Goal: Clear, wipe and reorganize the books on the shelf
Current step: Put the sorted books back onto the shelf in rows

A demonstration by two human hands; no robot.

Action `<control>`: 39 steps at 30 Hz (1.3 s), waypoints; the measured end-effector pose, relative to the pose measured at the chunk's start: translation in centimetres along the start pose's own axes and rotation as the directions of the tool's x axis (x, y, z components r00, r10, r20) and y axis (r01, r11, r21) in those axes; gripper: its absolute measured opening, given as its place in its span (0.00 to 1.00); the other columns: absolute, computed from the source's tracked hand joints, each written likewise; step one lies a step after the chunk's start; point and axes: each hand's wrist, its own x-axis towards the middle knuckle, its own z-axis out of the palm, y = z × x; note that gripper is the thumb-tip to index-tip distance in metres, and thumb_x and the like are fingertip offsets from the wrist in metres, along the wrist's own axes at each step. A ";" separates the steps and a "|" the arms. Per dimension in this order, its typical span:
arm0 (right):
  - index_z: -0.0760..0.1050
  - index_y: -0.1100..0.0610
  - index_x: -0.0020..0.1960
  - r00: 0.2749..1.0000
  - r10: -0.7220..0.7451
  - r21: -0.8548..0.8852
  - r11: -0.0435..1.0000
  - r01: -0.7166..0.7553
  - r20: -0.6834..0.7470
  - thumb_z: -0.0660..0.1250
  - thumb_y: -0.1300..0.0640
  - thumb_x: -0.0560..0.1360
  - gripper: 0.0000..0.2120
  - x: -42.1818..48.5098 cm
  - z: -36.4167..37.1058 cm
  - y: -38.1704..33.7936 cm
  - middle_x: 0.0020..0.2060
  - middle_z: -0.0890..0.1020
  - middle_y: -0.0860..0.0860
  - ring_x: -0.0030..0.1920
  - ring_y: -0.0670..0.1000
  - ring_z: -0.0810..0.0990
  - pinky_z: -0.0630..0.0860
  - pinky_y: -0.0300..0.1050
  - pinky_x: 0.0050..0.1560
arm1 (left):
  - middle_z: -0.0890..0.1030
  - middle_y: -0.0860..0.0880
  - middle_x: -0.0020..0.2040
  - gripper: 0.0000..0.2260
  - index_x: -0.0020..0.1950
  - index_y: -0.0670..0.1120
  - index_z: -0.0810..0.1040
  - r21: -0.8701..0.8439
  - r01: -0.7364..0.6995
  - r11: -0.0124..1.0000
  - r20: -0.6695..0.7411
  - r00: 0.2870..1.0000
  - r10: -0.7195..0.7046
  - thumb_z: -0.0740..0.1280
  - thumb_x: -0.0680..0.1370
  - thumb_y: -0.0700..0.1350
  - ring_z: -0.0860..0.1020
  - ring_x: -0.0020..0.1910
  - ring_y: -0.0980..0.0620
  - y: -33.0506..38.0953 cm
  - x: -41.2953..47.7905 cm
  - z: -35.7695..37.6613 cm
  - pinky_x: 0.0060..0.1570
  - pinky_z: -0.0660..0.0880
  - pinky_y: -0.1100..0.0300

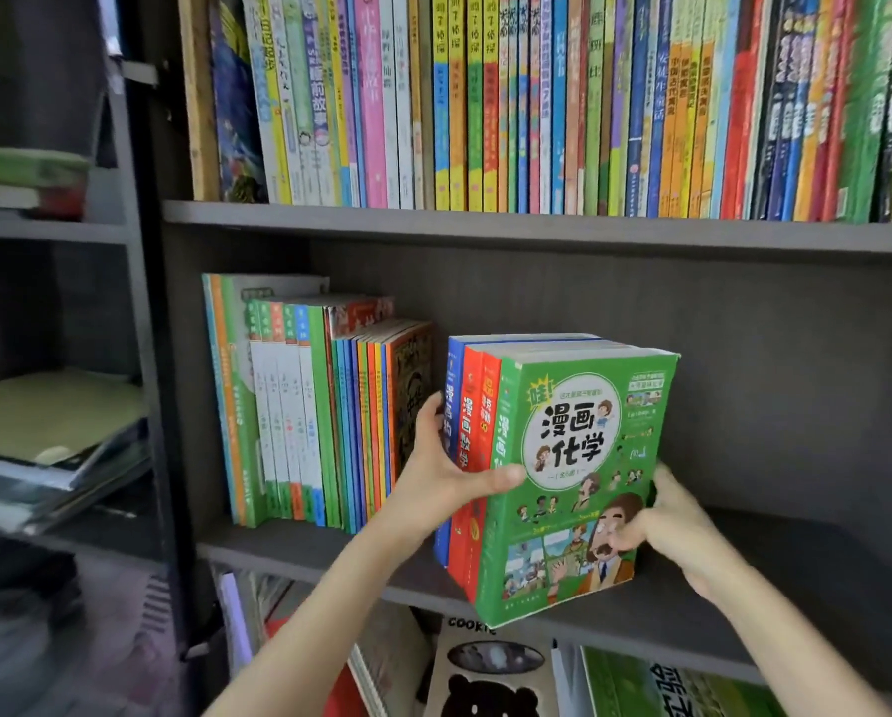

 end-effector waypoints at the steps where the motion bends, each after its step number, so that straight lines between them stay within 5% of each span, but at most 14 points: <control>1: 0.62 0.50 0.73 0.989 -0.071 -0.084 0.995 0.061 -0.129 0.73 0.72 0.66 0.41 -1.0 0.2 -0.3 0.61 0.78 0.51 0.59 0.52 0.77 0.76 0.50 0.54 | 0.69 0.63 0.59 0.50 0.75 0.53 0.47 -0.004 -0.018 1.000 0.012 1.000 0.018 0.78 0.65 0.42 0.74 0.48 0.77 0.8 0.6 -0.2 0.47 0.75 0.73; 3: 0.47 0.43 0.78 0.943 -0.248 -0.237 0.952 0.195 -0.222 0.74 0.54 0.71 0.47 -3.6 1.0 -1.2 0.69 0.69 0.44 0.67 0.50 0.71 0.70 0.55 0.64 | 0.69 0.57 0.67 0.57 0.75 0.59 0.49 0.014 -0.033 0.999 0.031 0.999 0.032 0.83 0.57 0.51 0.74 0.61 0.65 1.6 1.1 -0.5 0.60 0.75 0.60; 5: 0.40 0.40 0.77 0.944 -0.325 -0.257 0.918 0.301 -0.057 0.73 0.42 0.69 0.51 -6.2 2.8 -2.1 0.72 0.60 0.41 0.70 0.47 0.65 0.66 0.54 0.68 | 0.66 0.52 0.72 0.62 0.75 0.62 0.50 0.034 -0.020 0.999 0.008 1.000 0.020 0.83 0.49 0.60 0.70 0.68 0.54 1.8 0.8 -0.4 0.67 0.69 0.47; 7: 0.31 0.39 0.75 0.950 -0.304 -0.356 0.882 0.309 0.069 0.72 0.34 0.63 0.59 -7.2 5.2 -2.2 0.77 0.44 0.47 0.76 0.52 0.54 0.62 0.54 0.71 | 0.66 0.53 0.71 0.57 0.72 0.63 0.57 0.055 -0.018 0.998 -0.032 0.999 0.019 0.82 0.48 0.63 0.70 0.67 0.53 1.7 0.3 -0.2 0.67 0.69 0.46; 9: 0.24 0.43 0.72 0.941 -0.336 -0.408 0.853 0.326 0.048 0.74 0.33 0.60 0.65 -6.7 7.2 -1.6 0.76 0.35 0.54 0.77 0.54 0.39 0.56 0.55 0.73 | 0.69 0.56 0.67 0.47 0.62 0.69 0.60 0.115 0.002 0.993 -0.102 0.995 0.010 0.81 0.50 0.61 0.72 0.64 0.56 2.1 -0.5 0.6 0.66 0.70 0.47; 11: 0.24 0.48 0.73 0.935 -0.354 -0.368 0.870 0.327 -0.004 0.76 0.35 0.59 0.68 -5.3 8.3 -1.2 0.77 0.37 0.55 0.76 0.53 0.36 0.54 0.56 0.73 | 0.68 0.60 0.61 0.45 0.64 0.66 0.57 0.253 0.001 0.968 -0.173 0.984 0.044 0.81 0.54 0.61 0.71 0.60 0.58 2.5 -1.2 1.6 0.65 0.71 0.50; 15: 0.30 0.39 0.75 0.935 -0.353 -0.198 0.915 0.351 0.024 0.73 0.26 0.51 0.69 -2.1 9.2 -0.9 0.77 0.54 0.48 0.76 0.52 0.57 0.68 0.62 0.67 | 0.63 0.50 0.68 0.57 0.77 0.48 0.47 0.519 0.087 0.850 -0.423 0.890 0.167 0.76 0.59 0.66 0.67 0.67 0.50 3.2 -1.6 4.3 0.65 0.69 0.53; 23: 0.36 0.33 0.74 0.889 -0.396 -0.097 0.899 0.427 0.231 0.76 0.33 0.56 0.61 3.0 11.6 -1.4 0.75 0.60 0.42 0.74 0.49 0.61 0.67 0.60 0.69 | 0.56 0.41 0.75 0.61 0.77 0.38 0.38 0.579 0.304 0.756 -0.531 0.845 0.067 0.73 0.64 0.67 0.61 0.73 0.44 3.5 0.5 1.2 0.68 0.65 0.53; 27: 0.44 0.33 0.75 0.877 -0.420 -0.045 0.896 0.441 0.234 0.75 0.43 0.61 0.53 2.9 12.0 -1.7 0.72 0.65 0.40 0.72 0.44 0.64 0.67 0.58 0.69 | 0.55 0.42 0.77 0.49 0.78 0.38 0.42 0.690 0.273 0.671 -0.426 0.902 0.072 0.68 0.73 0.63 0.68 0.70 0.45 3.3 0.2 -1.0 0.61 0.70 0.55; 30: 0.40 0.34 0.75 0.888 -0.422 -0.092 0.892 0.443 0.183 0.75 0.37 0.59 0.57 2.5 12.5 -1.0 0.74 0.62 0.43 0.74 0.48 0.62 0.67 0.62 0.68 | 0.68 0.44 0.70 0.32 0.76 0.41 0.58 0.835 0.243 0.495 -0.399 0.885 0.240 0.63 0.79 0.57 0.73 0.63 0.47 3.1 -0.3 -3.2 0.58 0.71 0.58; 35: 0.36 0.43 0.76 0.933 -0.290 -0.302 0.888 0.346 0.213 0.76 0.40 0.63 0.59 1.1 12.4 0.4 0.68 0.72 0.45 0.64 0.50 0.75 0.74 0.54 0.62 | 0.78 0.47 0.57 0.28 0.75 0.46 0.63 0.720 0.161 0.675 -0.373 0.910 0.181 0.67 0.78 0.52 0.77 0.53 0.50 1.3 -1.0 -5.0 0.49 0.73 0.61; 39: 0.42 0.51 0.77 0.949 -0.243 -0.433 0.847 0.308 0.200 0.74 0.40 0.67 0.53 1.2 12.3 1.7 0.63 0.77 0.46 0.60 0.49 0.78 0.75 0.47 0.61 | 0.77 0.48 0.44 0.22 0.67 0.43 0.68 0.625 0.115 0.772 -0.340 0.931 0.136 0.70 0.76 0.47 0.76 0.44 0.51 -0.2 -0.8 -4.7 0.41 0.72 0.61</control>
